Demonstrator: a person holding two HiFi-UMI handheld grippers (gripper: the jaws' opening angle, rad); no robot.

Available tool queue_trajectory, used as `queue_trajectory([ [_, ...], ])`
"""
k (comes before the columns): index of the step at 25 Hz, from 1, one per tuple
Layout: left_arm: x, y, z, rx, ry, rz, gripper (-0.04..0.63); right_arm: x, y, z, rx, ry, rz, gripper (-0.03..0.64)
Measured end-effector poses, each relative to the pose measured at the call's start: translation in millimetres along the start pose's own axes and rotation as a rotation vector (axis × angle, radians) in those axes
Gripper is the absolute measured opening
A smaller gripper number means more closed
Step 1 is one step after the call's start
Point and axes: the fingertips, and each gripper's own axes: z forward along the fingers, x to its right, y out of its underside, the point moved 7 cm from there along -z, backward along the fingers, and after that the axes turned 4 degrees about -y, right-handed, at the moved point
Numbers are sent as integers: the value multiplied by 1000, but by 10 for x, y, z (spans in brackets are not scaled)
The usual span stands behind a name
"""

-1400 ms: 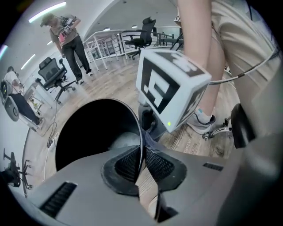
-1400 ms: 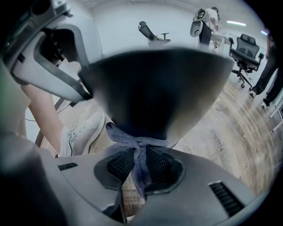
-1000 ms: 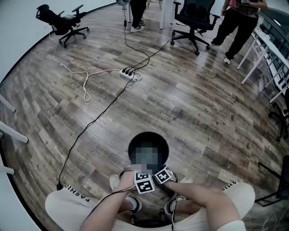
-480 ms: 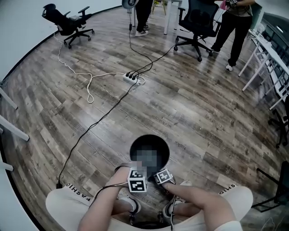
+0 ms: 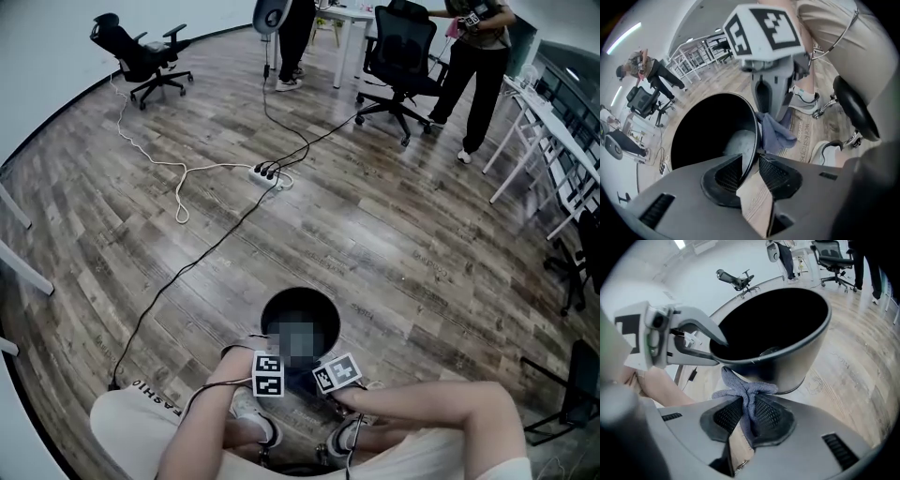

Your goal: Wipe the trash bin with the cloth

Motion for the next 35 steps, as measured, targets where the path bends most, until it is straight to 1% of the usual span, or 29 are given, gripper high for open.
queue_trajectory([
  [2, -19, 15, -4, 6, 1, -17, 121, -95, -17, -239, 13, 1, -7, 72],
  [4, -28, 7, -13, 1, 8, -24, 120, -157, -51, -433, 29, 8, -38, 72],
  [6, -14, -6, -2, -18, 15, -24, 115, -183, -108, -525, 44, 20, -99, 72],
  [8, -14, -16, 9, -32, 25, -40, 112, -176, -203, -513, 52, 35, -163, 72],
  [10, -52, -50, -2, -27, 37, -68, 110, -137, -295, -459, 35, 52, -202, 72],
  [13, 42, -217, -7, 26, 80, -116, 91, -10, -174, -378, -21, 76, -193, 72],
  [15, 85, -289, 2, 44, 88, -121, 75, 97, -94, -275, -24, 97, -196, 72],
  [18, 80, -338, 15, 54, 77, -116, 60, 252, -38, -30, -13, 139, -245, 72],
  [22, 90, -462, 21, 93, 87, -158, 40, 495, 75, 233, -47, 195, -301, 72],
  [26, 81, -531, 39, 82, 93, -218, 35, 737, 234, 581, -113, 227, -295, 72],
  [29, 76, -548, 35, 81, 92, -231, 35, 821, 283, 808, -107, 246, -312, 72],
  [32, 51, -545, 41, 85, 91, -232, 35, 907, 334, 1020, -92, 259, -305, 72],
  [35, 22, -549, 48, 77, 97, -256, 35, 979, 398, 1209, -83, 250, -293, 72],
])
